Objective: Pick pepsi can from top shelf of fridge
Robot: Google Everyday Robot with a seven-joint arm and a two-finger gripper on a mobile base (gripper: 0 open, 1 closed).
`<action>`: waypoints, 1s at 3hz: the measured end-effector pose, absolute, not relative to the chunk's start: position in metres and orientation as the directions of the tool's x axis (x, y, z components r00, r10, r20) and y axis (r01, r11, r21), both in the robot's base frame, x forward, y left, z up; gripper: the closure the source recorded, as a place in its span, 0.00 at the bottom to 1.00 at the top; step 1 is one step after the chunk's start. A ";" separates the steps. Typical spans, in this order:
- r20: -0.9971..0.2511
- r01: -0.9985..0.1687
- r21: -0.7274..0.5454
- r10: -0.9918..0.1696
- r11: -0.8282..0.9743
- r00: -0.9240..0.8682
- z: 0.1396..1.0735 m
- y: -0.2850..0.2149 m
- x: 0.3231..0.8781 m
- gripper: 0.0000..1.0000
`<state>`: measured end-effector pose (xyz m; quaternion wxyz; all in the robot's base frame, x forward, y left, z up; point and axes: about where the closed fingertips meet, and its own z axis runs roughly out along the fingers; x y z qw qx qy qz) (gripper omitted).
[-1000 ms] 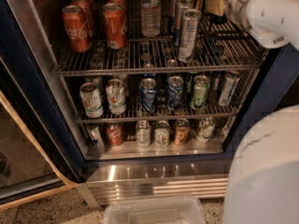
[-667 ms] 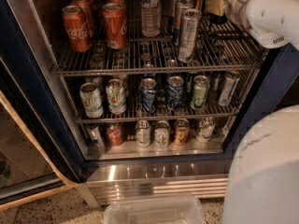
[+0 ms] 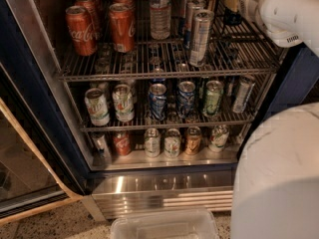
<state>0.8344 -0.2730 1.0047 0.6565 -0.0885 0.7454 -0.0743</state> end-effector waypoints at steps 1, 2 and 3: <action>-0.964 -0.037 -0.236 -0.239 0.971 -0.113 1.006 -0.270 0.843 0.39; -0.964 -0.043 -0.238 -0.241 0.970 -0.110 1.005 -0.266 0.847 0.34; -0.964 -0.042 -0.238 -0.241 0.970 -0.110 1.005 -0.266 0.847 0.27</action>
Offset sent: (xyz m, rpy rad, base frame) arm 0.0174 0.0068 -0.0010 -0.0135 -0.0122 0.0145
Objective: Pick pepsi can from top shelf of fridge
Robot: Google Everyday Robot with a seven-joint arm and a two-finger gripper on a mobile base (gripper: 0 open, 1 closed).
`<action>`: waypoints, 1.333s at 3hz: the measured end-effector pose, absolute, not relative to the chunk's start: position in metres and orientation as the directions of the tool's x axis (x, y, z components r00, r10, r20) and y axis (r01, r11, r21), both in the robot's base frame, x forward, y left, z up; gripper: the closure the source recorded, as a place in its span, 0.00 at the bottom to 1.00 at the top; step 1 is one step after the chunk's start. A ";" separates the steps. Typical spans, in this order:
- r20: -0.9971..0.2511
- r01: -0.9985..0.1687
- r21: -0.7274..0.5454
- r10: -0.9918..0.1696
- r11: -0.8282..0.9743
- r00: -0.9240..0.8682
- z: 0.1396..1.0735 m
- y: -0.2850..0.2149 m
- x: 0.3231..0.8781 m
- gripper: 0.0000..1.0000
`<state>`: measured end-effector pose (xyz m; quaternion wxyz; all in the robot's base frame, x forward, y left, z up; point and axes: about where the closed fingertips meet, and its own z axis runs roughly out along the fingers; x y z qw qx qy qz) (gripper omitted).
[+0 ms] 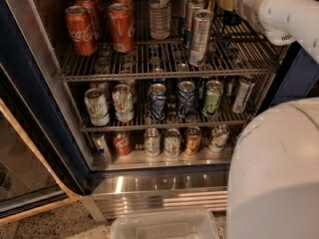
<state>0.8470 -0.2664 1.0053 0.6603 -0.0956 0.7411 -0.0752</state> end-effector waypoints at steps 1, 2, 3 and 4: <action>-0.966 -0.032 -0.230 -0.232 0.973 -0.109 1.003 -0.270 0.848 0.26; -0.971 0.003 -0.214 -0.213 0.977 -0.105 0.999 -0.284 0.851 0.29; -0.976 0.042 -0.195 -0.190 0.980 -0.107 0.993 -0.305 0.861 0.28; -0.978 0.073 -0.188 -0.180 0.980 -0.104 0.990 -0.323 0.878 0.28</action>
Offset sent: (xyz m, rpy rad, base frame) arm 0.0064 -0.0375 -0.0113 0.0424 -0.0308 -0.0887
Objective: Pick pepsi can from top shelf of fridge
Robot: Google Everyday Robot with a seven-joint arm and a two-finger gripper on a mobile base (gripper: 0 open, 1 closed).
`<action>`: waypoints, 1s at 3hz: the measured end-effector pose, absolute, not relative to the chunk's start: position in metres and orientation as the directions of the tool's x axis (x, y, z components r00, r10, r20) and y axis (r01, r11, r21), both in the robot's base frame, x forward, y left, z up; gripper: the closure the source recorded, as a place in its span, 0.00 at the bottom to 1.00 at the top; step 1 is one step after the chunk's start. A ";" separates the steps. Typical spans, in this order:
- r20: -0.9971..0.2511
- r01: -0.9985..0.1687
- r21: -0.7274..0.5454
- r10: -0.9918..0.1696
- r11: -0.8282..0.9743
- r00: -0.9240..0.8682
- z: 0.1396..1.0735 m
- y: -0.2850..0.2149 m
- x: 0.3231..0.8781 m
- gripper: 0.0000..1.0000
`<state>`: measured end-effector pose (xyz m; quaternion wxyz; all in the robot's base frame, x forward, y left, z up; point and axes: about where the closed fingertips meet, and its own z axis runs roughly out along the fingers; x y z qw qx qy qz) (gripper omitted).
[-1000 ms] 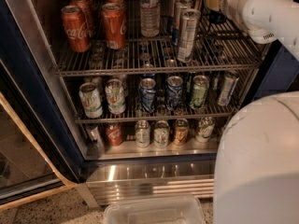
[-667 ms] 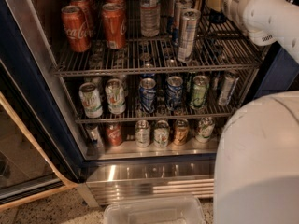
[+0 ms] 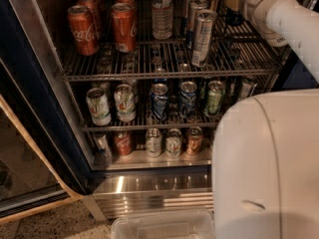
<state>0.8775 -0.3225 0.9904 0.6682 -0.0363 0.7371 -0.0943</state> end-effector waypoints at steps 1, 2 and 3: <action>-0.980 0.095 -0.183 -0.174 0.979 -0.097 0.989 -0.331 0.892 0.28; -0.984 0.099 -0.172 -0.166 0.980 -0.067 0.994 -0.330 0.907 0.28; -0.985 0.093 -0.167 -0.162 0.982 -0.064 0.995 -0.327 0.908 0.28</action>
Offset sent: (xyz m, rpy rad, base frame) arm 0.0326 -0.0210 0.0064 0.0038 -0.0467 -0.0480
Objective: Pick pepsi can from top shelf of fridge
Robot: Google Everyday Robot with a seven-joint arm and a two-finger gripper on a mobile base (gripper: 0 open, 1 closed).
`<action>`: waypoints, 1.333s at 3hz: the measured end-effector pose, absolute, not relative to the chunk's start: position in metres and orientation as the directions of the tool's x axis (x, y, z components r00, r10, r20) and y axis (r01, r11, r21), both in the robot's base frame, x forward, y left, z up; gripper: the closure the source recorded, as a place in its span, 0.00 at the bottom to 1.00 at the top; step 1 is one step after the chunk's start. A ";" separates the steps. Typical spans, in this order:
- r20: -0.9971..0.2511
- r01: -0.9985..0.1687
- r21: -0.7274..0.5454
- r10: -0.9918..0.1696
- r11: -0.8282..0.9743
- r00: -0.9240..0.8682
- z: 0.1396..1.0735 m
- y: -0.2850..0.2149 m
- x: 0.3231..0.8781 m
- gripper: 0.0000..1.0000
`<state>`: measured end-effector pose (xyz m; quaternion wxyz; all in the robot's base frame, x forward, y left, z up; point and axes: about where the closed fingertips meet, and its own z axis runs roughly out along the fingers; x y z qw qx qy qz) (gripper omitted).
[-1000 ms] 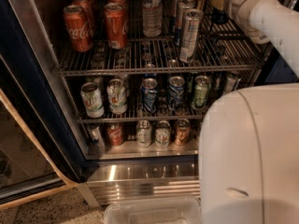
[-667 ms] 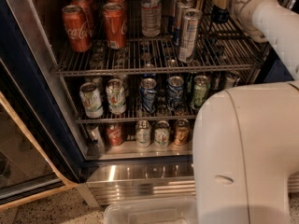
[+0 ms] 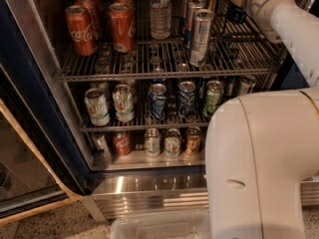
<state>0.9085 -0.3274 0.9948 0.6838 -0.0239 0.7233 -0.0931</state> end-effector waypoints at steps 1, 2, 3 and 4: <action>-0.986 0.080 -0.159 -0.155 0.984 -0.060 0.995 -0.321 0.910 0.28; -0.990 0.065 -0.136 -0.132 0.989 -0.059 0.995 -0.315 0.911 0.28; -0.992 0.060 -0.112 -0.109 0.992 -0.061 0.993 -0.311 0.910 0.46; -0.992 0.060 -0.112 -0.108 0.992 -0.061 0.993 -0.311 0.910 0.69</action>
Offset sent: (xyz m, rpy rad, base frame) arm 0.0016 0.0172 0.0014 0.0626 -0.0021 0.0428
